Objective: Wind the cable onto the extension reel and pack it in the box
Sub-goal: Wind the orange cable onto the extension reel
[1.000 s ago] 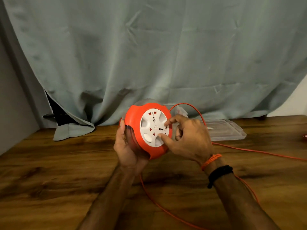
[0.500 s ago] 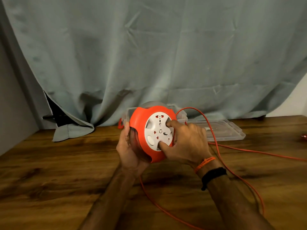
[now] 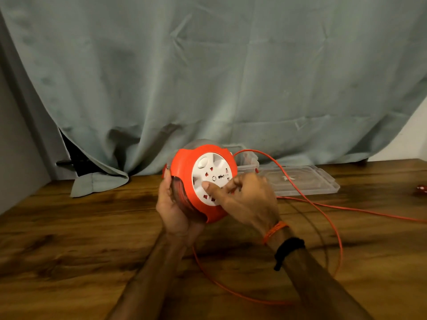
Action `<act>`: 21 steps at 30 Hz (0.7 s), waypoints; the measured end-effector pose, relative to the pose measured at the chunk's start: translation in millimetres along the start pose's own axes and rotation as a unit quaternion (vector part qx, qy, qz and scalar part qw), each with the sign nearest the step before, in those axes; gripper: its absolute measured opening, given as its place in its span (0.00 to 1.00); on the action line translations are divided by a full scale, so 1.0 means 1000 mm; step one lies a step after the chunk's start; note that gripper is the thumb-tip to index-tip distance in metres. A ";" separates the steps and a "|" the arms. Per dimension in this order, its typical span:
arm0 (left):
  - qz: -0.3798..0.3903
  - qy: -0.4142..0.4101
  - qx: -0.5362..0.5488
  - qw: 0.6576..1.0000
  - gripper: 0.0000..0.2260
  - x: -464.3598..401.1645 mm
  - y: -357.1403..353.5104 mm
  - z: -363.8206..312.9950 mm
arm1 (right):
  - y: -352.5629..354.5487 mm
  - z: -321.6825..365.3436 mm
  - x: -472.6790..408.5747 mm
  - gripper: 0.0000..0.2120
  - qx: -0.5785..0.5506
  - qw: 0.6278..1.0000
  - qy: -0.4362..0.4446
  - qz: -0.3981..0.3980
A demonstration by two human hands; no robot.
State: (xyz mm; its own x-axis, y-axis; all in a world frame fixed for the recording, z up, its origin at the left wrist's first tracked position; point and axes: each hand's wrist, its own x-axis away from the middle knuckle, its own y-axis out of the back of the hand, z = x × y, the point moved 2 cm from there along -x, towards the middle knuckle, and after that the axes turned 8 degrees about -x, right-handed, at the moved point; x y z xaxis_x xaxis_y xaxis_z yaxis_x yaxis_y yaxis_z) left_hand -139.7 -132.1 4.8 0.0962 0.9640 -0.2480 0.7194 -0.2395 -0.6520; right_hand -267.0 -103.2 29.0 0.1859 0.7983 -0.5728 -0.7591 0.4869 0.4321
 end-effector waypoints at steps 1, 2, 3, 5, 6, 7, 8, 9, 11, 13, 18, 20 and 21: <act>0.005 0.006 0.008 1.000 0.29 0.000 0.000 -0.002 | 0.008 0.000 -0.003 0.23 0.023 0.999 0.035 -0.001; 0.006 0.011 0.014 1.000 0.29 0.001 0.001 -0.003 | 0.014 0.000 -0.006 0.18 0.049 0.996 0.071 -0.002; 0.018 0.016 0.022 0.999 0.30 0.001 0.002 -0.003 | 0.019 0.001 -0.009 0.15 0.072 0.992 0.105 0.002; 0.040 0.022 0.038 0.998 0.31 0.001 0.002 -0.003 | 0.025 0.002 -0.010 0.18 0.105 0.982 0.154 0.023; 0.046 0.024 0.040 0.998 0.31 0.001 0.003 -0.002 | 0.025 0.002 -0.009 0.21 0.123 0.977 0.168 0.037; 0.057 0.029 0.038 0.997 0.31 0.002 0.001 -0.003 | 0.025 0.002 -0.008 0.24 0.142 0.973 0.177 0.046; 0.066 0.035 0.032 0.997 0.31 0.002 0.000 -0.004 | 0.024 0.002 -0.007 0.26 0.161 0.968 0.185 0.049; 0.070 0.041 0.030 0.996 0.32 0.003 -0.001 -0.004 | 0.023 0.001 -0.006 0.28 0.175 0.964 0.192 0.048; 0.078 0.048 0.035 0.995 0.32 0.005 -0.003 -0.004 | 0.021 -0.001 -0.005 0.29 0.188 0.960 0.203 0.039; 0.081 0.051 0.037 0.995 0.33 0.005 -0.004 -0.004 | 0.019 -0.004 -0.005 0.29 0.196 0.957 0.213 0.024; 0.074 0.041 0.021 0.996 0.31 0.005 -0.002 0.000 | 0.019 -0.001 -0.001 0.30 0.218 0.959 0.183 0.016; 0.055 0.023 0.004 0.998 0.32 0.004 -0.003 0.000 | 0.018 0.000 0.003 0.30 0.194 0.971 0.140 -0.009; 0.047 0.016 0.003 0.999 0.31 0.004 -0.003 0.000 | 0.013 0.000 0.006 0.29 0.176 0.975 0.127 -0.042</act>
State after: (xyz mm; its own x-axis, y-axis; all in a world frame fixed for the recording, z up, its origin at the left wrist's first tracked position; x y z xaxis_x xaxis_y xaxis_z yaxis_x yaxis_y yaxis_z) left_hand -141.9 -127.9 5.8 0.1852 0.9407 -0.2841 0.7024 -0.3289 -0.6312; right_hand -276.0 -92.2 31.7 0.0445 0.6591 -0.7508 -0.4784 0.6738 0.5631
